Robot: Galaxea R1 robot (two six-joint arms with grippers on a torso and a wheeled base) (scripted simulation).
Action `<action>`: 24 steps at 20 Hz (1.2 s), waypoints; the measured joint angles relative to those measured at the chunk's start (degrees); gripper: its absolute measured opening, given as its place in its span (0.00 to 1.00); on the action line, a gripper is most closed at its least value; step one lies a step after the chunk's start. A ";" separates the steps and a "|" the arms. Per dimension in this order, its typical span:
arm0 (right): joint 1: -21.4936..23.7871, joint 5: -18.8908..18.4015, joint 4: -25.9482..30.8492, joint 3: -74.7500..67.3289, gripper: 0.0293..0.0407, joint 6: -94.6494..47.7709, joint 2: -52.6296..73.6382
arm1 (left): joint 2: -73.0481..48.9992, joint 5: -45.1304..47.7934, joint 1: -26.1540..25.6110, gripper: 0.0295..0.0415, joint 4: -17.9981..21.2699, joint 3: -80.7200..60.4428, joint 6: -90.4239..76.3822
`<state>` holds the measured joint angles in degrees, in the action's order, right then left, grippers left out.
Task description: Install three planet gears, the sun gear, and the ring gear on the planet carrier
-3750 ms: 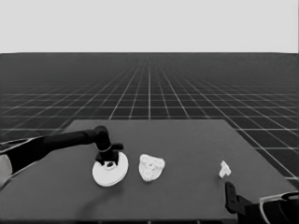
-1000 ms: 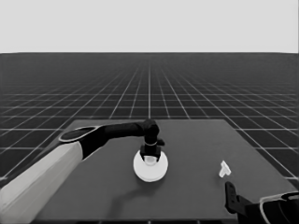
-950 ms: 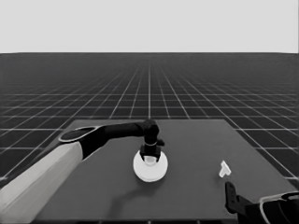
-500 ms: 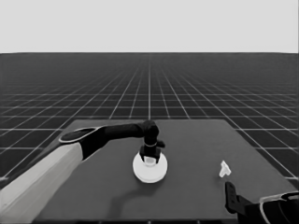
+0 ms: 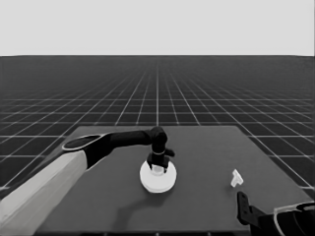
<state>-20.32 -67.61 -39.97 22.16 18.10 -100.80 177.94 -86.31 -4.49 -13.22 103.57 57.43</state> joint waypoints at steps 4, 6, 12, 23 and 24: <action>0.00 0.00 0.00 0.00 0.81 0.00 0.00 | 0.00 0.01 0.01 0.44 0.00 0.00 -2.00; 0.00 0.00 0.00 0.00 0.81 0.00 0.00 | 0.00 0.01 0.01 0.44 -0.01 0.00 -3.00; 0.00 0.00 0.00 0.00 0.81 0.00 0.00 | 0.00 0.01 -0.06 0.44 -0.01 0.01 -6.00; 0.00 0.00 0.00 0.00 0.81 0.00 0.00 | 0.00 0.01 -0.03 0.44 -0.01 0.00 -11.50; 0.00 0.00 0.00 0.00 0.81 0.00 0.00 | 0.00 0.01 -0.03 0.44 -0.01 0.00 -12.00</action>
<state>-20.32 -67.61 -39.97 22.16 18.10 -100.80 177.94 -86.30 -4.51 -13.22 103.58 45.43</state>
